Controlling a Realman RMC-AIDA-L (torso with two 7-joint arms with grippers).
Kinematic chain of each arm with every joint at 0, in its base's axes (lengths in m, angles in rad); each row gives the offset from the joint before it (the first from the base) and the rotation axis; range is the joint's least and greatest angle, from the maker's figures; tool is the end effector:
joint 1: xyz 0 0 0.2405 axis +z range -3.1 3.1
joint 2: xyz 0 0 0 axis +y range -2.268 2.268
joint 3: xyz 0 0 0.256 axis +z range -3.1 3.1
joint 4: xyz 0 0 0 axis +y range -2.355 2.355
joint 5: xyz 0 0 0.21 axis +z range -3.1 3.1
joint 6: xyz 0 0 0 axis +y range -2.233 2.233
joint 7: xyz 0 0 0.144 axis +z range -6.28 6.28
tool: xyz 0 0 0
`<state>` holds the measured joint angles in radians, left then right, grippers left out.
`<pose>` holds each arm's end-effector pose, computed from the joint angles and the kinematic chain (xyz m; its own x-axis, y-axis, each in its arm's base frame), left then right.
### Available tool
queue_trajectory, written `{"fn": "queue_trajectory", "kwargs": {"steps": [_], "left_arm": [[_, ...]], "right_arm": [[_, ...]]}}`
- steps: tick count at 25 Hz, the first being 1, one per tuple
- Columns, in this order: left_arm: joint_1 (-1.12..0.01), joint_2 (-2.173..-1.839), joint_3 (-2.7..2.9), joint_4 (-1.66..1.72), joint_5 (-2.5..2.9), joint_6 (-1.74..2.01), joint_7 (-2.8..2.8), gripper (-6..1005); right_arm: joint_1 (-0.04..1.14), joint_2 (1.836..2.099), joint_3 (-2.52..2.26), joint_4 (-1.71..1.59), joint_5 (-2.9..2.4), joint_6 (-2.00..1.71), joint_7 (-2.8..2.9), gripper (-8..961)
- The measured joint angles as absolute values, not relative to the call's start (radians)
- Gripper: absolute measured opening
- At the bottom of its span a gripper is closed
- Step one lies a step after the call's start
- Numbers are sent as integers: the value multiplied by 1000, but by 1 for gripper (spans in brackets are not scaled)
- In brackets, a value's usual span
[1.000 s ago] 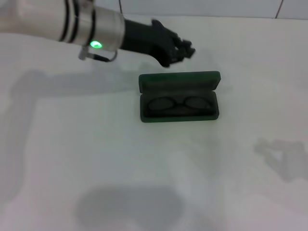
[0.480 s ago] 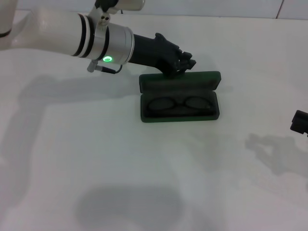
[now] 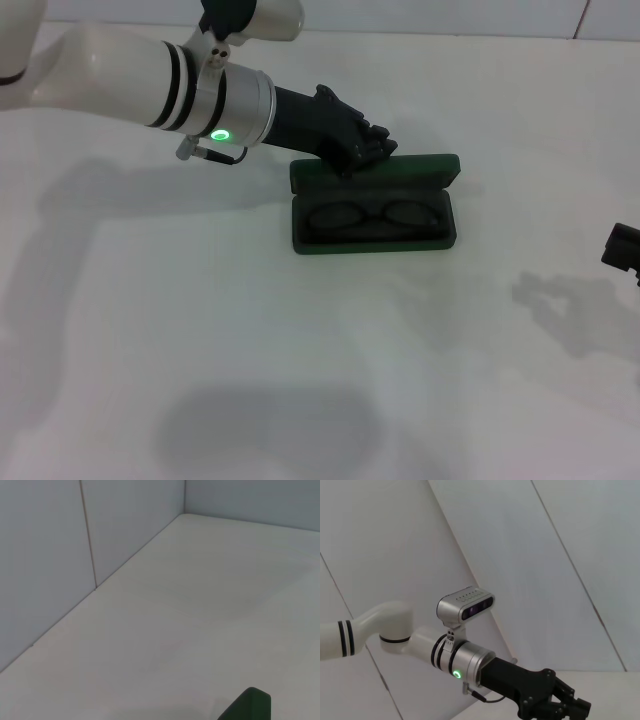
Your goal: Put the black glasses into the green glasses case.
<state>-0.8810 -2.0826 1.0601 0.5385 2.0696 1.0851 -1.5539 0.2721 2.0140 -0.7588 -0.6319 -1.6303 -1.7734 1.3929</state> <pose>-0.1721 0.4177 -0.0635 0.9575 0.2304 0.1734 0.2716 -0.9226 -0.2740 0.2982 0.2608 0.0441 0.5593 -0.3556 -0.7488 -0.5731 -0.8186 -0.0393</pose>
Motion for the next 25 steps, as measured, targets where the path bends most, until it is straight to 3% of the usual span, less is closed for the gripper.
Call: {"fn": "queue_trajectory", "kwargs": {"steps": [17, 25], "left_arm": [[-871, -2089, 1106, 506, 2071, 1181, -1536, 140], [-808, -2093, 1150, 585, 1946, 1295, -1487, 150]], "right_arm": [[284, 2014, -752, -632, -1629, -1761, 1393, 269], [283, 2010, -754, -634, -1629, -1766, 1388, 280]]}}
